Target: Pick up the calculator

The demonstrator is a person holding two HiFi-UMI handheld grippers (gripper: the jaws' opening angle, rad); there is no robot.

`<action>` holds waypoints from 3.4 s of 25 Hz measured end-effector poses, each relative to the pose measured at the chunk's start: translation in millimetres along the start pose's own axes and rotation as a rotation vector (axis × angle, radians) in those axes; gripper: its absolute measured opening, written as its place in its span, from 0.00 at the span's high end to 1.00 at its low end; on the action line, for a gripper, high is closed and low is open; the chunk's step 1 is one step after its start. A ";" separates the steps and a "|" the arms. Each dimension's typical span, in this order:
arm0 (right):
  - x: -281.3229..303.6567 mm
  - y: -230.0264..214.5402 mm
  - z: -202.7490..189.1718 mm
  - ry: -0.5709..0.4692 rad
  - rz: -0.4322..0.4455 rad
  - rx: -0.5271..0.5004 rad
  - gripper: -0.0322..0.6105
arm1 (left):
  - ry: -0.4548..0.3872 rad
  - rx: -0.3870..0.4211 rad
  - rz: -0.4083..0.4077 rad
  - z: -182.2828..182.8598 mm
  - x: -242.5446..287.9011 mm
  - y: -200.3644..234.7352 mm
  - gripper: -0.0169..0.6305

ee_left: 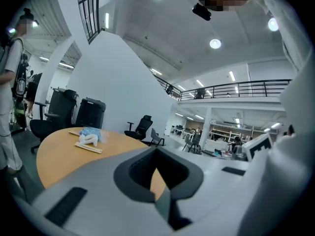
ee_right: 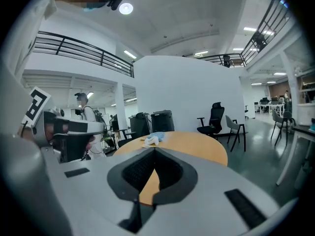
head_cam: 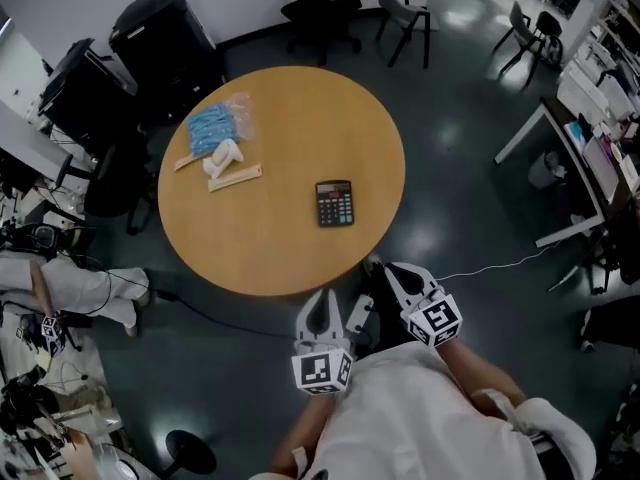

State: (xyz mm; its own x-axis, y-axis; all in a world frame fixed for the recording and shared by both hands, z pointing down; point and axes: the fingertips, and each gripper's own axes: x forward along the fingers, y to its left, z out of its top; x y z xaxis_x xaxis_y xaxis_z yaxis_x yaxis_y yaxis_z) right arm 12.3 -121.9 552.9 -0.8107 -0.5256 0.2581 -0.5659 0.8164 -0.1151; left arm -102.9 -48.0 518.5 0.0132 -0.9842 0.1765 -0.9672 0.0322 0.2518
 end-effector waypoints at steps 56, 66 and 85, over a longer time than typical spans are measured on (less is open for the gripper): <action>180.4 -40.4 -46.3 0.246 0.067 -0.113 0.86 | 0.013 -0.034 0.150 8.5 44.5 99.2 0.96; 36.6 15.4 24.4 0.051 -0.023 -0.055 0.86 | -0.001 0.026 0.020 20.5 -3.8 44.3 0.96; -54.7 0.1 43.1 -0.029 0.045 -0.046 0.86 | -0.001 0.047 0.005 6.7 -7.6 -44.7 0.96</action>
State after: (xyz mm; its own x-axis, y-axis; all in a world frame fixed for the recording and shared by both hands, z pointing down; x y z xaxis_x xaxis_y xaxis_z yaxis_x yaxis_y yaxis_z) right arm 50.1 -103.4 497.5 -0.8398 -0.4938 0.2256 -0.5215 0.8493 -0.0821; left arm -61.5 -43.1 499.5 0.0082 -0.9843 0.1763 -0.9782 0.0287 0.2058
